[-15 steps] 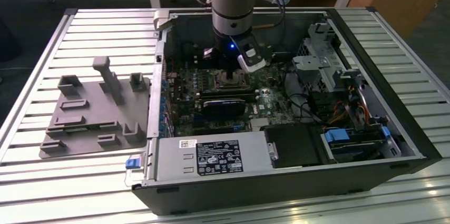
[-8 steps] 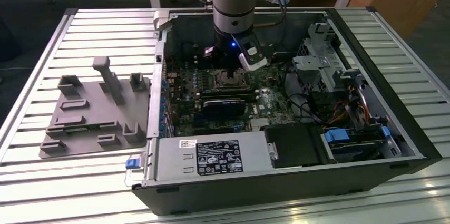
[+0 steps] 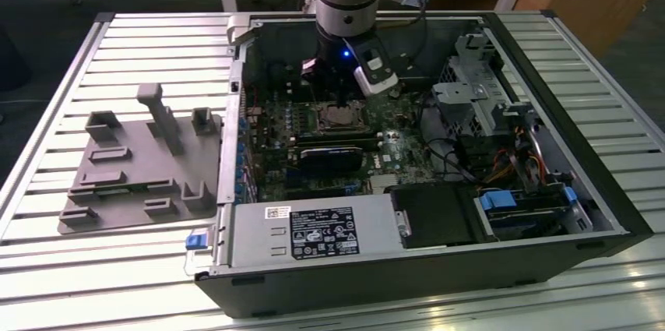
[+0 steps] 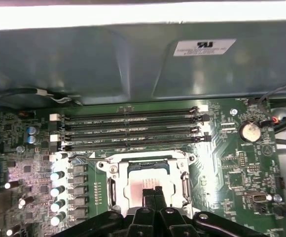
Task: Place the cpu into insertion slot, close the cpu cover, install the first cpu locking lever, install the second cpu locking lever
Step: 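Close the cpu cover, then install the first cpu locking lever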
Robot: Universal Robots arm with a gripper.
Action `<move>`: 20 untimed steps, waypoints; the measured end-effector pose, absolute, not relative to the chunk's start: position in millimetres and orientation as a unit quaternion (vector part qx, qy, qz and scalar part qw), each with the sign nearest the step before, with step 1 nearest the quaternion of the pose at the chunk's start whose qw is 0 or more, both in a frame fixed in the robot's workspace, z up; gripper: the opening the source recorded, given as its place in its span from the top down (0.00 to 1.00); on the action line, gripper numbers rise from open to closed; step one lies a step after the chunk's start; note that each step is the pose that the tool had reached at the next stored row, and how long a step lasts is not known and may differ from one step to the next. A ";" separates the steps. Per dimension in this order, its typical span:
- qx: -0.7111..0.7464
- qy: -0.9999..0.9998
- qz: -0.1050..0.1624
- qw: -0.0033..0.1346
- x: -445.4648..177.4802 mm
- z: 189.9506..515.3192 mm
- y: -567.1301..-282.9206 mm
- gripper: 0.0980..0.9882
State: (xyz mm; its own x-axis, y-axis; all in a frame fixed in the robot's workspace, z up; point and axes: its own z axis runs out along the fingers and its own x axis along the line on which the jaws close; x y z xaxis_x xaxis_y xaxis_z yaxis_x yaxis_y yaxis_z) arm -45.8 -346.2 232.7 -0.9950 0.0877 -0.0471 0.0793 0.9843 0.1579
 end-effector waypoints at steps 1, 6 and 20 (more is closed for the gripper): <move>0.042 0.996 0.078 0.027 -45.8 233.8 -346.2 1.00; 0.042 0.996 0.076 0.027 -45.9 234.8 -346.2 1.00; 0.042 0.996 0.076 0.027 -56.5 234.8 -346.2 1.00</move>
